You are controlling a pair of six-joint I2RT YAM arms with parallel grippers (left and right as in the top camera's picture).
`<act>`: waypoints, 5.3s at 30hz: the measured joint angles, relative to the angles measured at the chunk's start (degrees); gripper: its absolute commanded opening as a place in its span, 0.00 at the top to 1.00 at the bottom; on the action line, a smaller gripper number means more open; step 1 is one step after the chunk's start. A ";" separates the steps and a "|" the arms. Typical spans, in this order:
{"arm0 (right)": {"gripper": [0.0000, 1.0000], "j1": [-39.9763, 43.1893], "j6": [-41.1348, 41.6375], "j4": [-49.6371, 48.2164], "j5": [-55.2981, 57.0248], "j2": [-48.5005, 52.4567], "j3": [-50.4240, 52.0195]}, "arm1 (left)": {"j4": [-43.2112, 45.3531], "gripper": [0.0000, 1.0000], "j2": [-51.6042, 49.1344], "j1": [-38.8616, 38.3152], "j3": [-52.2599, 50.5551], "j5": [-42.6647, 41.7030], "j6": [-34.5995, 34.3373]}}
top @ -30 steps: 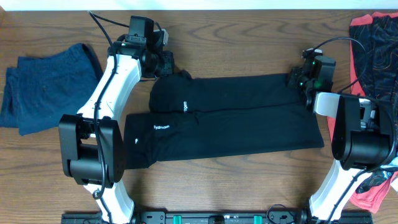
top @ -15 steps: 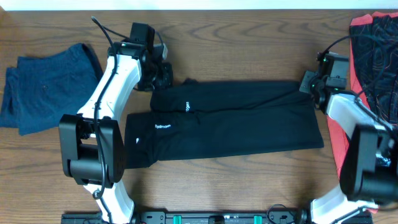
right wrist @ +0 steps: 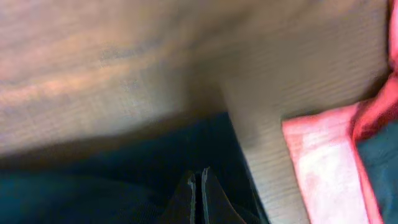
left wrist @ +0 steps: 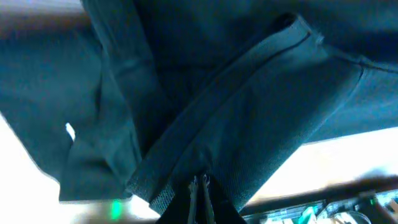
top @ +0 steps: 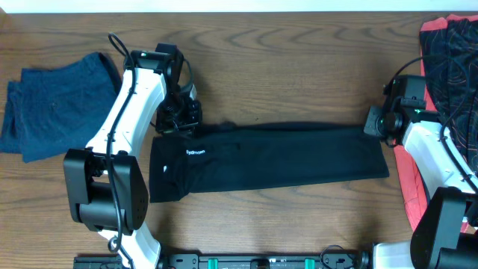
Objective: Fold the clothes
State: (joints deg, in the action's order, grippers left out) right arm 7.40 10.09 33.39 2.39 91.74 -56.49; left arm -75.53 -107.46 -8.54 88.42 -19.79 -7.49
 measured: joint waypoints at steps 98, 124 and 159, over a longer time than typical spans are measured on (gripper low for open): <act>0.69 0.13 0.15 13.66 3.19 -0.02 0.04 | 27.10 0.72 13.70 3.56 -28.87 11.10 -10.47; 0.46 5.51 0.04 16.31 1.66 0.00 0.39 | 32.81 0.72 10.16 -12.41 -28.83 4.26 -8.94; 0.69 5.51 -3.28 16.26 -3.72 -0.02 3.43 | 33.55 0.72 5.64 -12.41 -28.83 4.22 -8.96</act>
State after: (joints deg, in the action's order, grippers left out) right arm 12.91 6.81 49.65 -1.32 91.72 -53.06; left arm -41.98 -101.82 -20.95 59.59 -15.57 -16.45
